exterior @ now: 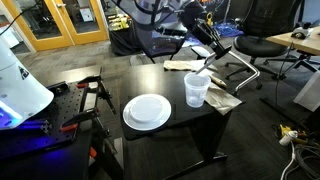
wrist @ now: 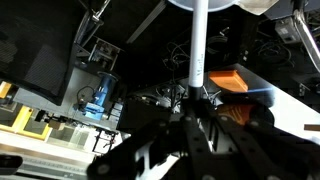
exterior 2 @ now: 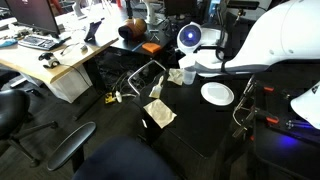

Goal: Remove the black sharpie from the cup, put it on the table, and then put it back in the cup

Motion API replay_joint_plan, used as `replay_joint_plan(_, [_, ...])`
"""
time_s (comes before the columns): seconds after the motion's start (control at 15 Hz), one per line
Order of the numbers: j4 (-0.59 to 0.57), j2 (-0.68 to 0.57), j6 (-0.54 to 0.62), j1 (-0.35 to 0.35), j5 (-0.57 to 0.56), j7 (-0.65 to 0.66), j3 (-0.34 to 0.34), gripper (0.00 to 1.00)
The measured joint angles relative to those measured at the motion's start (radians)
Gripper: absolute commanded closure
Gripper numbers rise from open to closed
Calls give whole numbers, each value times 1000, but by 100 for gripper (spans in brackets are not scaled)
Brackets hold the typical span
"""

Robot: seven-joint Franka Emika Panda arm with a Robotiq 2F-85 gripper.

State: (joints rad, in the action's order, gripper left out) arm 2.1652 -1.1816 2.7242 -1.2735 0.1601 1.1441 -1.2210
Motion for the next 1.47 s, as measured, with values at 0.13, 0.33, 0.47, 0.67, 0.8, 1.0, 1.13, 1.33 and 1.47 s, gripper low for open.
replay_joint_plan(0.13, [1, -13, 0, -1, 0, 18, 5, 96])
replay_joint_plan(0.33, [2, -32, 0, -2, 0, 48, 17, 96])
replay_joint_plan(0.47, [2, -43, 0, -3, 0, 69, 26, 96])
replay_joint_plan(0.67, [2, -58, 0, -4, 0, 96, 39, 96])
replay_joint_plan(0.8, [2, -66, 1, -4, 0, 105, 47, 96])
replay_joint_plan(1.0, [2, -72, 1, -4, 0, 119, 62, 96])
replay_joint_plan(1.13, [2, -74, 1, -4, 0, 120, 72, 96])
replay_joint_plan(1.33, [2, -75, 2, -5, 0, 120, 89, 96])
replay_joint_plan(1.47, [2, -76, 2, -5, 0, 120, 98, 96])
